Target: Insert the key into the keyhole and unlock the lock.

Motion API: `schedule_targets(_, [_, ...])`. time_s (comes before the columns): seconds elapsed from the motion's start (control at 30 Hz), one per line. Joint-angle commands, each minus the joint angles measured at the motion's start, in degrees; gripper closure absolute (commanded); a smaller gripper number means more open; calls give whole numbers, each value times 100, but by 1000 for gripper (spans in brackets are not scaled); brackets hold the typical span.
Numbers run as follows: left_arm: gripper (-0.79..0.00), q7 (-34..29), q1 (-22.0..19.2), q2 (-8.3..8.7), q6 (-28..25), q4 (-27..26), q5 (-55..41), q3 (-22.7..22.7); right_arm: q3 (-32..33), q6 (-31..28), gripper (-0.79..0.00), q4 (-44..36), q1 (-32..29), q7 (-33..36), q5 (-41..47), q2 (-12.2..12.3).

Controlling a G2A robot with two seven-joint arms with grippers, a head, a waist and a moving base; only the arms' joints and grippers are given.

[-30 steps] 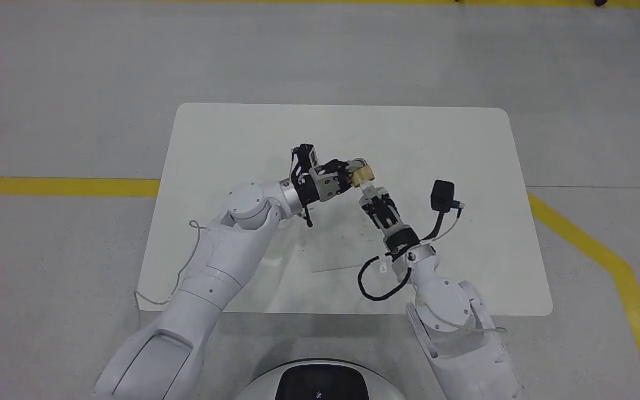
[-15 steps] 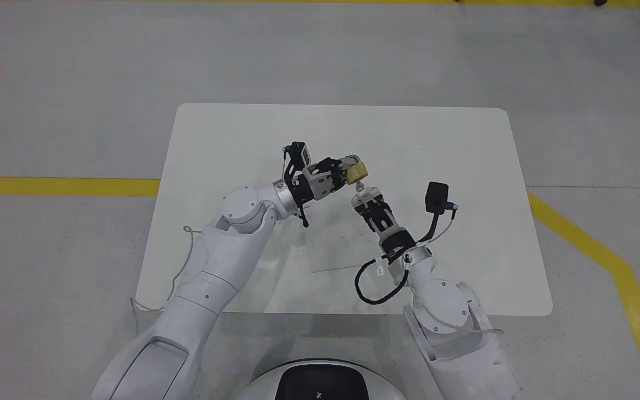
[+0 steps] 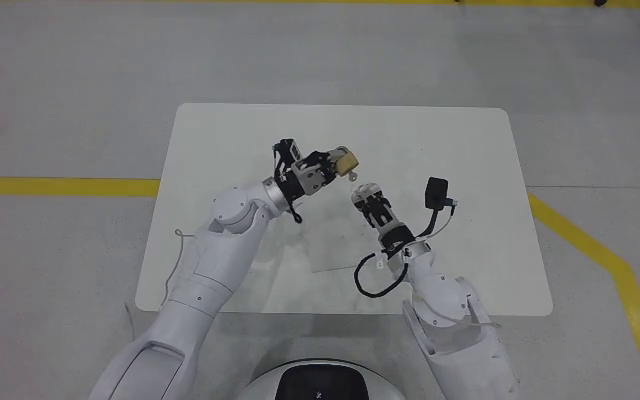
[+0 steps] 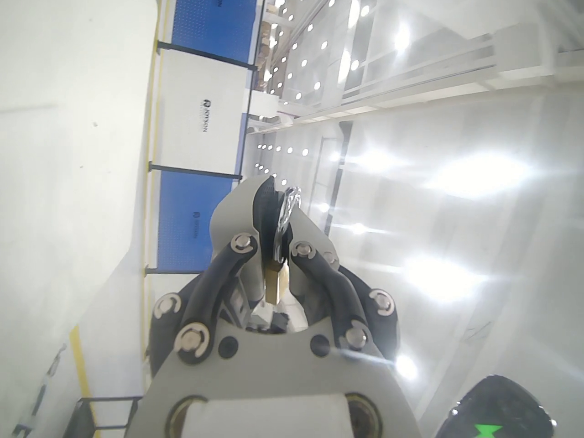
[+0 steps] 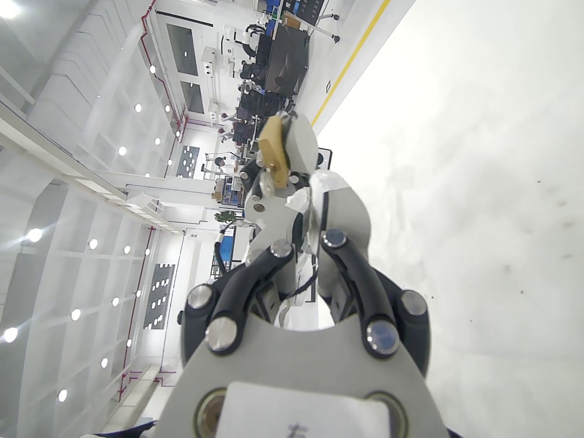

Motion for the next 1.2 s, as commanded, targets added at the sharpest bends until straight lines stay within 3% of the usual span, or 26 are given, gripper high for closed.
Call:
schedule_targets(0.0, [0,9,4,-2,-3,5,-35,-13,-3,2,-785,0,1,-1,-5,0])
schedule_targets(0.13, [0,9,4,-2,-3,5,-35,-13,-3,2,-785,0,1,-1,-5,0])
schedule_targets(0.17, [0,9,4,-2,-3,5,-35,-13,-3,2,-711,0,1,-1,-5,0])
schedule_targets(0.2, [0,33,22,-3,0,-5,-49,-13,-3,2,-292,0,1,-1,-5,0])
schedule_targets(0.23, [0,80,59,-5,12,-47,-84,-13,-3,-46,0,-5,-6,20,97,-4])
schedule_targets(0.4, [0,448,191,14,257,-251,-364,-172,534,-525,0,-25,-57,54,1509,-38])
schedule_targets(0.6, [0,651,260,46,1200,-399,-644,-229,923,-1463,0,-43,-150,711,3374,-68])
schedule_targets(0.87, [0,588,242,-56,1429,-348,-1190,90,507,-1967,0,378,199,1099,3048,-80])
schedule_targets(1.17, [0,624,218,-99,1424,-236,-1506,170,311,-2505,0,733,314,564,1976,-93])
